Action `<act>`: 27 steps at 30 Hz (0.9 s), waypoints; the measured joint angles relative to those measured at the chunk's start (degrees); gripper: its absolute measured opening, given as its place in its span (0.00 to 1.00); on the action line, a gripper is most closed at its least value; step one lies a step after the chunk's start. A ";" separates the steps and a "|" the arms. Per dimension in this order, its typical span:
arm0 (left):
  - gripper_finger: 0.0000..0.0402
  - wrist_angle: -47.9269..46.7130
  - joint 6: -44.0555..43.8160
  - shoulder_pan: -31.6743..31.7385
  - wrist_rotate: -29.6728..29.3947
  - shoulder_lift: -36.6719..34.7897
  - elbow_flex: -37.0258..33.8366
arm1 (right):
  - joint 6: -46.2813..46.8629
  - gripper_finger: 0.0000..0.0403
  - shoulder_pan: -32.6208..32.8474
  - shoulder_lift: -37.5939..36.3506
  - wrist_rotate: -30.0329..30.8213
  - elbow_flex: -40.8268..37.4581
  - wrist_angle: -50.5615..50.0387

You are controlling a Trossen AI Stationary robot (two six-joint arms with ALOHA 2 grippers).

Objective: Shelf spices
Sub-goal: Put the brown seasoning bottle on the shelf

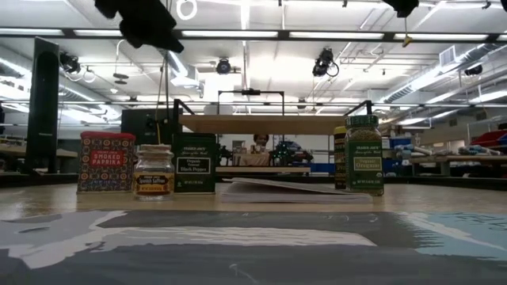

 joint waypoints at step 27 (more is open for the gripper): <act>0.88 -27.10 -6.01 -9.78 4.00 32.99 30.84 | -7.51 0.71 -0.25 -2.19 0.22 1.73 0.47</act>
